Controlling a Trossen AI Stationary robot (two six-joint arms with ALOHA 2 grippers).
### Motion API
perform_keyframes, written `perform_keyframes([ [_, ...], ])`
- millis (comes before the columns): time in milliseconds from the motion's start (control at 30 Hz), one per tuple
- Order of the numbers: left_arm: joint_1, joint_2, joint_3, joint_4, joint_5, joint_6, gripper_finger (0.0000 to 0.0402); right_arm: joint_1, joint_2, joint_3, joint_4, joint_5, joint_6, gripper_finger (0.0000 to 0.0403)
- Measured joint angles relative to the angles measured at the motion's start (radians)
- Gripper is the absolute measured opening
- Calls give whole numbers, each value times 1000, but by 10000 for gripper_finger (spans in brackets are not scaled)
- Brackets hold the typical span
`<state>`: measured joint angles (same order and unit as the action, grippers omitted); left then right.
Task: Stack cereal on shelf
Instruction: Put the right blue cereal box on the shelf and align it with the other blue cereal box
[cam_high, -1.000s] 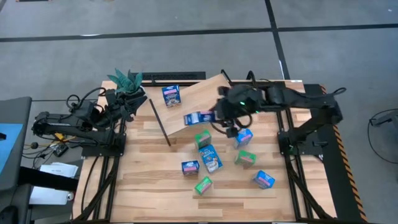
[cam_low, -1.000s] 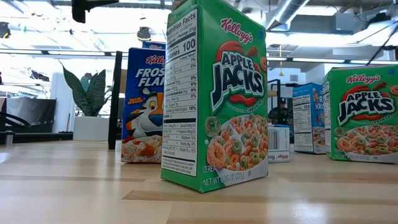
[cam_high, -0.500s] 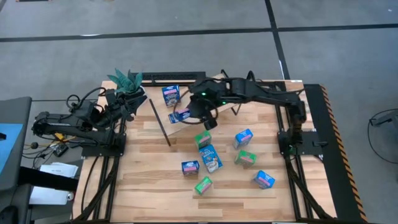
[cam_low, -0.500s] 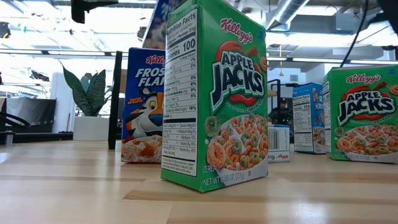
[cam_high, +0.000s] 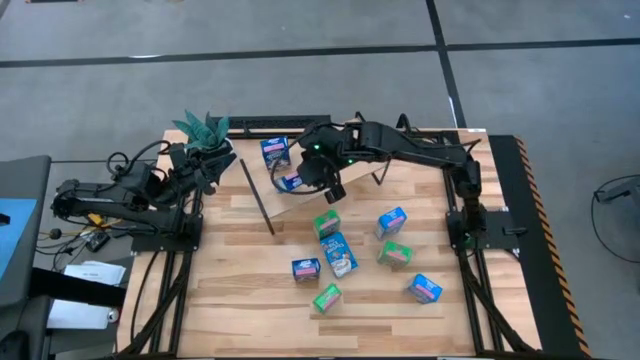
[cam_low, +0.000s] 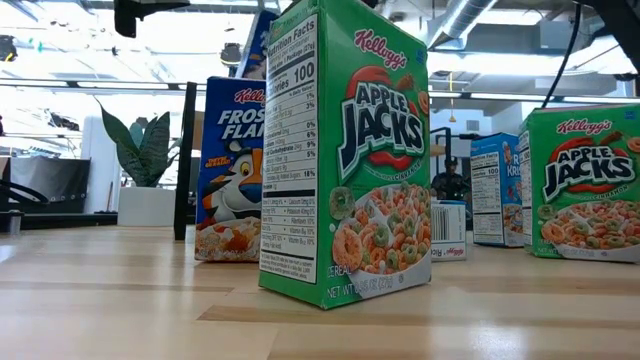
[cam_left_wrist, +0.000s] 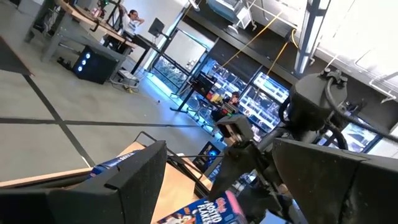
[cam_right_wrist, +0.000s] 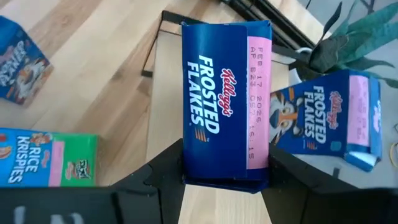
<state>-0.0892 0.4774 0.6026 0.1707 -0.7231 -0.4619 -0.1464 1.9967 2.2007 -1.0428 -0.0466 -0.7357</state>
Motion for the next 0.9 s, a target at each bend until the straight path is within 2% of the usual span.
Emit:
perform_keyframes([
  [200, 0, 0, 0, 0, 0, 6, 283, 2, 14, 0, -9, -14, 2, 204],
  [500, 0, 0, 0, 0, 0, 7, 283, 2, 20, 0, -3, -12, 4, 238],
  [900, 0, 0, 0, 0, -19, 7, 283, -4, 20, 0, 15, -8, 40, 253],
])
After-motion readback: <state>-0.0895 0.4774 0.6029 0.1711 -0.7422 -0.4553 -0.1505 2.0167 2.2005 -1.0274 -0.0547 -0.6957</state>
